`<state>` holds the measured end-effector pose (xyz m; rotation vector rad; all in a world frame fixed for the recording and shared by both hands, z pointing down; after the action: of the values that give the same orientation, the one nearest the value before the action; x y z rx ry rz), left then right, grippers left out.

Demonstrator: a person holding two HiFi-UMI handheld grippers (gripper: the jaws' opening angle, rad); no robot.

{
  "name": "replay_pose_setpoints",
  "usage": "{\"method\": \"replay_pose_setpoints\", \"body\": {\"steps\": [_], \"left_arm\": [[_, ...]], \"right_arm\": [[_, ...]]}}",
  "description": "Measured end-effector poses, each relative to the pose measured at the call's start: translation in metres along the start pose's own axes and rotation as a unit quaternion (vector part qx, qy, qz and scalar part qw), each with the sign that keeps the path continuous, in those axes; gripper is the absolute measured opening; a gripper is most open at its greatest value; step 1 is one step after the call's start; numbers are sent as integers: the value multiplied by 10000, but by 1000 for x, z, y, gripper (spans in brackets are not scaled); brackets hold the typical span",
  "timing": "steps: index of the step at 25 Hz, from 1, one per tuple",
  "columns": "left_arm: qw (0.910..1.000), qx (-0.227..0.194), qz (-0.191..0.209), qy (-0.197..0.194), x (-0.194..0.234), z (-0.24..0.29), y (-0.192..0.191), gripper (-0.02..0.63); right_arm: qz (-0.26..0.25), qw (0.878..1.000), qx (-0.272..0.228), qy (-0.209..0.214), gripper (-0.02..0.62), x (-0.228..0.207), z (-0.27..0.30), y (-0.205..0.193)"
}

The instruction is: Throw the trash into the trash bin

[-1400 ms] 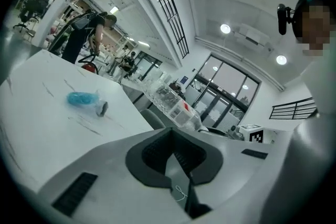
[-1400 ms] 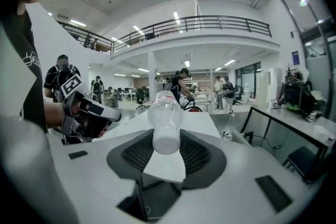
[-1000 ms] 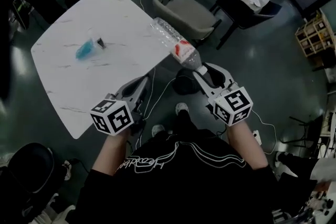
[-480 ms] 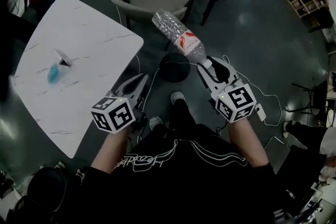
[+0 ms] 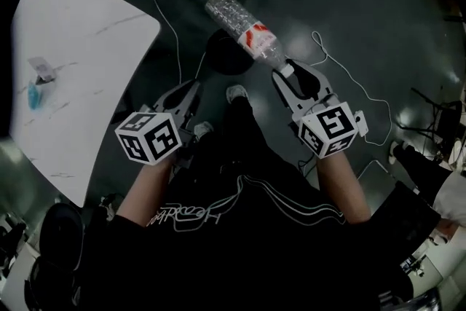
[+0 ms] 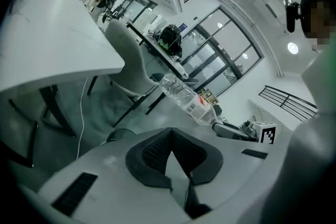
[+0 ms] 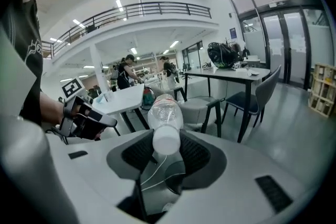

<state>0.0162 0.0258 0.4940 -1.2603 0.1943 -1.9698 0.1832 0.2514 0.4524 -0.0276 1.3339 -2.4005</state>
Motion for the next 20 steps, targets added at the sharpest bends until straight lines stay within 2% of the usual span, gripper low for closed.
{"method": "replay_pose_setpoints", "body": {"steps": [5,10,14,18,20], "left_arm": [[9987,297,-231,338,30,38,-40,5],[9955,552,-546,543,61,78,-75,5],[9917,677,-769,773,80,100,-99,5],[9919,725,-722,748,86,115,-109,5],[9909,737,-826,763,91,119,-116,5]], "right_arm": [[271,9976,625,126,175,-33,44,-68],[619,9882,1383,206,175,-56,100,-136],[376,9776,2048,308,175,-64,141,-180],[243,9628,2674,292,175,-77,175,-223],[123,9531,3012,256,175,-84,190,-245]]}}
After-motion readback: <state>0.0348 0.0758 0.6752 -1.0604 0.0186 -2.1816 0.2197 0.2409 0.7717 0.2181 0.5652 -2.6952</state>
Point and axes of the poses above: the fingertips, and each gripper's own axes: z forward along the fingers, x to its left, y out of its top, the point moved 9 cm from there along -z, backward along the fingers, and after that the axes turned 1 degree about y, right-handed, at the moved point
